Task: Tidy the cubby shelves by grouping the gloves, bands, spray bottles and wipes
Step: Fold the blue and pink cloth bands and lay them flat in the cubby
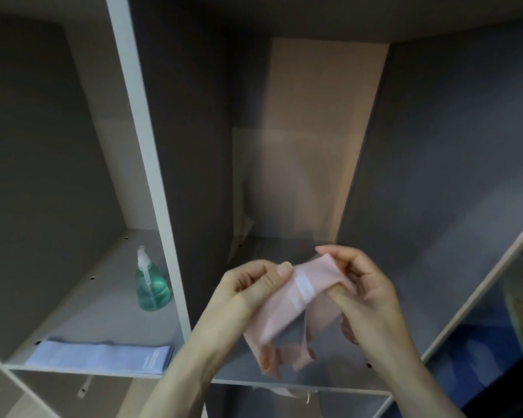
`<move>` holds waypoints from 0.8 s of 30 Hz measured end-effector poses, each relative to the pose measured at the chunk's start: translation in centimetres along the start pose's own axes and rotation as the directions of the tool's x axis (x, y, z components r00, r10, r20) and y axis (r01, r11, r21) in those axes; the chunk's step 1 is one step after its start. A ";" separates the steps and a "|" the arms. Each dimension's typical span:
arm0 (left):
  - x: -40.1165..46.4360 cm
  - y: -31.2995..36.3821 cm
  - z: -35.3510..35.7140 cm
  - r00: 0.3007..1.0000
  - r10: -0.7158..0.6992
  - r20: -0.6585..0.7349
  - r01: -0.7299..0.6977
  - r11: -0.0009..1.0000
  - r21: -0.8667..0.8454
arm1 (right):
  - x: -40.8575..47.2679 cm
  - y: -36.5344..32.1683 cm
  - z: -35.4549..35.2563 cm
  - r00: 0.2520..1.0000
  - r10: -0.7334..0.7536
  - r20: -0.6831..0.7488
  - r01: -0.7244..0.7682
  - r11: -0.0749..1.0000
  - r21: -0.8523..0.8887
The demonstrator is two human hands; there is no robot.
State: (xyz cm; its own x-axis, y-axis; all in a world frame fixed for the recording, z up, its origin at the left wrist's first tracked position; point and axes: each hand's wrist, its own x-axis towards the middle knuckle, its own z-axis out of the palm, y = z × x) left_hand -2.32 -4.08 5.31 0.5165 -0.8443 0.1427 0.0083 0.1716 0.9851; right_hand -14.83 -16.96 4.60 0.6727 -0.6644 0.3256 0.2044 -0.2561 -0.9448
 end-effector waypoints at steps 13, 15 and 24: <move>-0.5 -1.0 0.1 0.994 0.091 -0.055 -0.094 0.993 -0.072 | -0.5 -0.3 0.8 0.987 -0.076 0.140 0.101 0.979 -0.177; -0.5 -1.0 0.1 0.987 0.126 -0.096 -0.130 0.991 -0.032 | -0.7 -1.0 0.8 0.981 -0.031 0.189 0.039 0.999 -0.037; -1.2 -1.2 0.5 0.980 0.159 -0.118 -0.149 0.984 0.094 | -0.7 -0.9 1.4 0.976 -0.082 0.201 0.122 0.972 -0.199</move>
State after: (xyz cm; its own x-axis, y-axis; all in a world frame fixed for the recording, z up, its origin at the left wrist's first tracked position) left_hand -3.36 -3.56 4.05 0.6088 -0.7402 0.2855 -0.1490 0.2468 0.9575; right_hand -14.49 -15.33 5.23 0.7829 -0.4865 0.3878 0.1395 -0.4701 -0.8715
